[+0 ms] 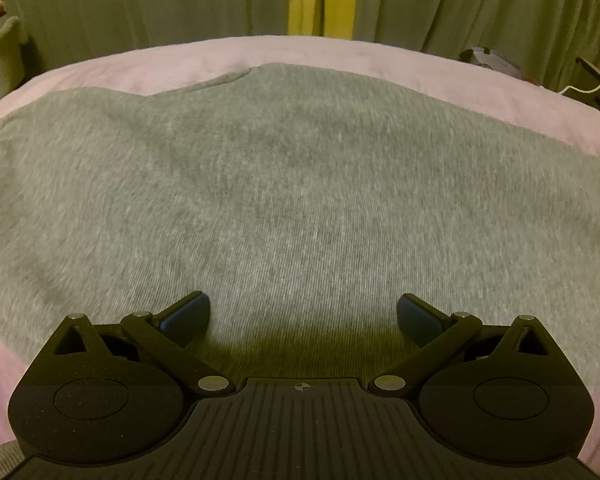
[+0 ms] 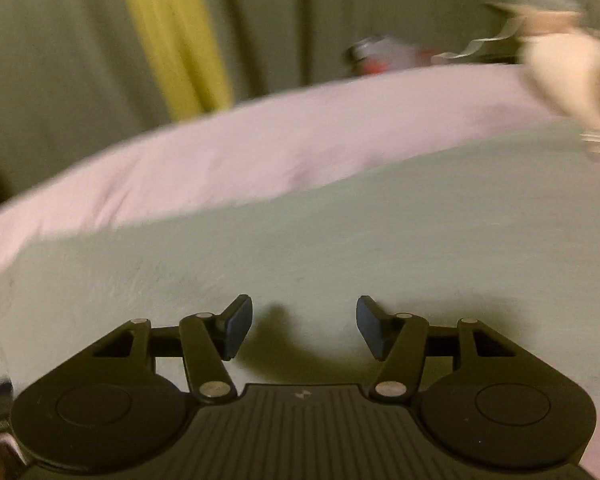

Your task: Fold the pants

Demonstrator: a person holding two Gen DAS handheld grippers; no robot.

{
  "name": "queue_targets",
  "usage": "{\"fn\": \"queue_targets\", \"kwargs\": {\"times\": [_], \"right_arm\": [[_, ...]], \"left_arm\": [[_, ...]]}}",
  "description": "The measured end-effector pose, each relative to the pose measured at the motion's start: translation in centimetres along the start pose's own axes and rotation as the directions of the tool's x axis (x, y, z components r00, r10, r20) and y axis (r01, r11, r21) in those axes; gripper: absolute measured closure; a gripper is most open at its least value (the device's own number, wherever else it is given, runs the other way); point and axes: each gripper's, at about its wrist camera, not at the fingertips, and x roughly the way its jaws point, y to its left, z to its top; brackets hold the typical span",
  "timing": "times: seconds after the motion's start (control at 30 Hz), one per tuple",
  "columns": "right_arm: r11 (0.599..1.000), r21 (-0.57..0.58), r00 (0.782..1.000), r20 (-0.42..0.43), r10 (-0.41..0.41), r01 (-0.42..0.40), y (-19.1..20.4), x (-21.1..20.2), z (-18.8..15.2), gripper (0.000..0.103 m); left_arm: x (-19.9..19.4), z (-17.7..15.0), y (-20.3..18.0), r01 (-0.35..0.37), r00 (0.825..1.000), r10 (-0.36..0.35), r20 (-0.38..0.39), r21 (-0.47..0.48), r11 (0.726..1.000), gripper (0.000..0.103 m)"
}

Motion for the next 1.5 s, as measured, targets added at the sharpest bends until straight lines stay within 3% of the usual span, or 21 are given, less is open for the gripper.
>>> {"fn": "queue_targets", "kwargs": {"times": [0.03,0.07,0.1,0.13,0.17,0.23,0.3,0.37,0.43,0.53,0.63,0.67,0.8,0.9,1.1,1.3,1.37,1.5], "right_arm": [[0.998,-0.054,0.999,-0.028,-0.035,0.034,1.1,1.8,-0.3,0.043],[0.990,-0.115,0.996,-0.017,-0.087,0.085,1.8,2.9,-0.4,0.034],[0.978,-0.168,0.992,0.040,-0.121,0.126,2.2,3.3,-0.5,0.019],[0.957,-0.208,0.978,0.093,-0.187,0.202,2.4,3.6,-0.3,0.012],[0.938,-0.211,0.959,0.121,-0.255,0.276,2.2,4.0,0.0,0.004],[0.933,-0.130,0.938,0.137,-0.318,0.335,0.6,4.5,0.8,0.004],[0.948,0.000,0.942,0.111,-0.318,0.320,-1.7,4.4,1.2,0.004],[0.949,0.048,0.943,0.106,-0.315,0.311,-2.6,3.9,1.1,0.004],[0.953,0.025,0.945,0.120,-0.304,0.303,-2.1,2.8,0.5,0.004],[0.982,-0.033,0.974,0.134,-0.182,0.188,-1.0,1.6,-0.9,0.004],[0.992,-0.101,0.997,0.045,-0.069,0.074,0.7,2.2,-1.6,0.004],[0.991,-0.120,0.998,-0.001,-0.067,0.066,1.2,3.0,-1.8,0.004],[0.983,-0.142,0.993,-0.004,-0.116,0.114,2.1,3.7,-1.7,0.004],[0.986,-0.132,0.994,-0.015,-0.107,0.104,1.9,3.4,-1.6,0.004],[0.992,-0.035,0.982,-0.146,-0.122,0.118,1.3,2.3,-2.0,0.004],[0.980,-0.167,0.938,-0.308,-0.159,0.111,2.0,0.8,-3.6,0.004],[0.982,-0.160,0.924,-0.351,-0.153,0.102,1.5,0.4,-3.7,0.004],[0.990,-0.116,0.928,-0.354,-0.114,0.077,-0.2,-1.1,-3.3,0.004]], "left_arm": [[0.0,-0.1,0.0,0.000,1.000,0.000,0.002,-0.004,1.000,0.000],[0.0,-0.1,0.0,0.000,1.000,0.000,0.003,-0.009,1.000,0.000],[-0.1,-0.1,0.0,0.001,1.000,-0.001,0.004,-0.012,1.000,0.000],[-0.1,-0.1,0.1,0.003,1.000,-0.003,0.004,-0.015,1.000,0.000],[-0.1,-0.1,0.2,0.006,1.000,-0.005,0.004,-0.019,1.000,0.000],[-0.2,-0.1,0.4,0.012,1.000,-0.012,0.007,-0.028,1.000,0.000],[-0.2,-0.1,0.6,0.018,1.000,-0.017,0.010,-0.032,0.999,0.000],[-0.4,-0.1,0.8,0.024,1.000,-0.023,0.012,-0.040,0.999,0.000],[-0.7,-0.1,1.2,0.040,0.999,-0.038,0.026,-0.064,0.997,0.000],[-1.2,-0.1,2.1,0.085,0.995,-0.077,0.064,-0.130,0.988,0.000],[-1.3,-0.2,2.9,0.115,0.991,-0.099,0.095,-0.188,0.975,0.000],[-1.1,-0.3,2.9,0.110,0.992,-0.096,0.086,-0.187,0.976,0.000],[-0.7,-0.4,0.5,0.011,0.999,-0.009,0.036,-0.042,0.999,0.000],[-0.5,-0.8,-1.4,-0.061,0.998,0.060,0.017,0.069,0.996,0.000],[-0.9,-0.8,-0.5,-0.012,0.999,0.013,-0.033,0.057,0.998,0.000],[-1.5,-1.1,0.0,-0.006,0.996,0.011,-0.084,0.062,0.998,0.000],[-1.9,-1.2,0.4,0.000,0.996,0.004,-0.091,0.049,0.999,0.000],[-2.4,-1.2,0.9,0.012,0.995,-0.010,-0.098,0.024,1.000,0.000]]}}
